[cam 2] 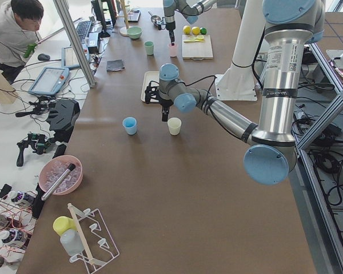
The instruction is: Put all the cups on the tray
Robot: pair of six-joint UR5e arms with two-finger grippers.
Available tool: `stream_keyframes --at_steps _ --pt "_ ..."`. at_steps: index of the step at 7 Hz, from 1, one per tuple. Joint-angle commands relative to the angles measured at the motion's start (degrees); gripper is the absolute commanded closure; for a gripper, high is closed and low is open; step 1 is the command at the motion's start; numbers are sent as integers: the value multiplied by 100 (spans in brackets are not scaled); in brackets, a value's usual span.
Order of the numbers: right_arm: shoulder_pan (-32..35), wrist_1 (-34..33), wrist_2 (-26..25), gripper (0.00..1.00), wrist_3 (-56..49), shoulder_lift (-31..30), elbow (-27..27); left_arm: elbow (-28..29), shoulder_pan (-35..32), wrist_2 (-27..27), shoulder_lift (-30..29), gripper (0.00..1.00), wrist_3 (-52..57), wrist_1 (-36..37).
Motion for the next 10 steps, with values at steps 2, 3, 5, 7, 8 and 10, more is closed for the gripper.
stream_keyframes --at_steps 2,3,5,7,8,10 --pt "-18 39 188 100 3 277 -132 -29 104 119 8 2 -99 0" --pt "8 39 390 100 12 313 -123 -29 182 128 130 2 -99 0" --pt "8 13 470 100 405 724 -123 76 647 602 219 3 -230 0" --pt "-201 4 453 100 1466 1732 -516 313 850 638 202 18 -222 -18" --pt "-290 47 410 100 1723 2094 -832 453 903 708 210 29 -231 -235" --pt "-667 65 8 100 1997 2360 -1063 674 947 717 211 60 -274 -518"
